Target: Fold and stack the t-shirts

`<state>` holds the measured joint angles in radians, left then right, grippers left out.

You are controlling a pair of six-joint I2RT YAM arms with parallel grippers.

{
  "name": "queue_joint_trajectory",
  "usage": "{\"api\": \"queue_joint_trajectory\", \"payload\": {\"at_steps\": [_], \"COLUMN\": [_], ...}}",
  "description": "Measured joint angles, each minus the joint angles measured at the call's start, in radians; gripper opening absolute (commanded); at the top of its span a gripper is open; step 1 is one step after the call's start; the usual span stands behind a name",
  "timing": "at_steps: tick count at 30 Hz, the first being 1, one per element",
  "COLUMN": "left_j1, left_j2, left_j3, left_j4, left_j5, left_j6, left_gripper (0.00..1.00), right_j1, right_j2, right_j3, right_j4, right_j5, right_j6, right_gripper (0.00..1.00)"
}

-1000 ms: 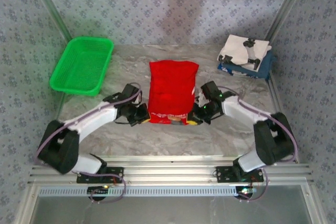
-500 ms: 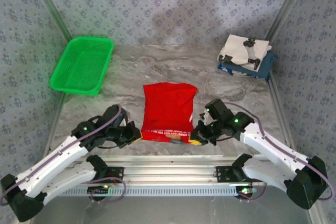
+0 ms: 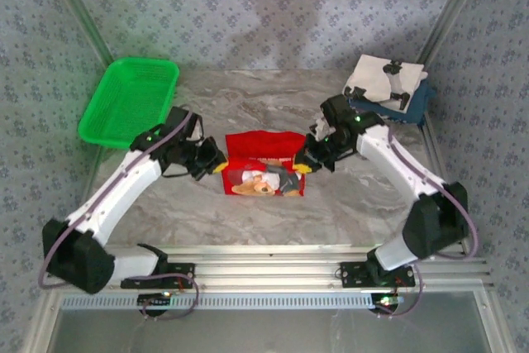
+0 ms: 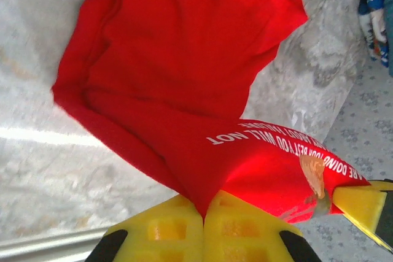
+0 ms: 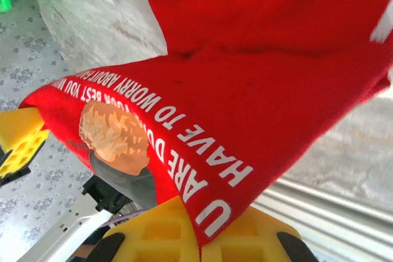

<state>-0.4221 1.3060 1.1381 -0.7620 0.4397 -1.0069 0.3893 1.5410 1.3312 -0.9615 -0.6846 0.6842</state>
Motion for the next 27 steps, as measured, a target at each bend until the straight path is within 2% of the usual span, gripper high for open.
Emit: {"api": "queue_joint_trajectory", "payload": {"at_steps": [5,14,16,18,20,21,22,25,27], "left_j1": [0.051,0.111,0.124,0.134,0.145,0.150,0.158,0.185,0.200], "left_j2": [0.169,0.439,0.489,0.534,0.584,0.610,0.639,0.725,0.759], "left_j3": [0.073,0.233,0.269,0.304,0.340,0.358,0.376,0.443,0.483], "left_j4": [0.040,0.071,0.073,0.078,0.092,0.105,0.121,0.156,0.164], "left_j5": [0.045,0.098,0.107,0.114,0.114,0.112,0.109,0.102,0.093], "left_j6": [0.078,0.188,0.207,0.224,0.243,0.248,0.252,0.253,0.256], "left_gripper": [0.00,0.00,0.00,0.02,0.18,0.32,0.42,0.53,0.58], "right_j1": [-0.066,-0.132,-0.148,-0.158,-0.167,-0.174,-0.183,-0.219,-0.248], "right_j2": [0.173,0.426,0.488,0.541,0.595,0.632,0.665,0.737,0.755], "right_j3": [0.105,0.288,0.346,0.394,0.443,0.474,0.500,0.558,0.587], "right_j4": [-0.053,-0.090,-0.099,-0.102,-0.101,-0.098,-0.089,-0.038,-0.003], "right_j5": [-0.015,-0.039,-0.047,-0.054,-0.066,-0.068,-0.068,-0.073,-0.079], "right_j6": [-0.121,-0.241,-0.260,-0.269,-0.274,-0.276,-0.270,-0.237,-0.216], "right_gripper": [0.00,0.01,0.04,0.14,0.20,0.26,0.32,0.46,0.49]}}
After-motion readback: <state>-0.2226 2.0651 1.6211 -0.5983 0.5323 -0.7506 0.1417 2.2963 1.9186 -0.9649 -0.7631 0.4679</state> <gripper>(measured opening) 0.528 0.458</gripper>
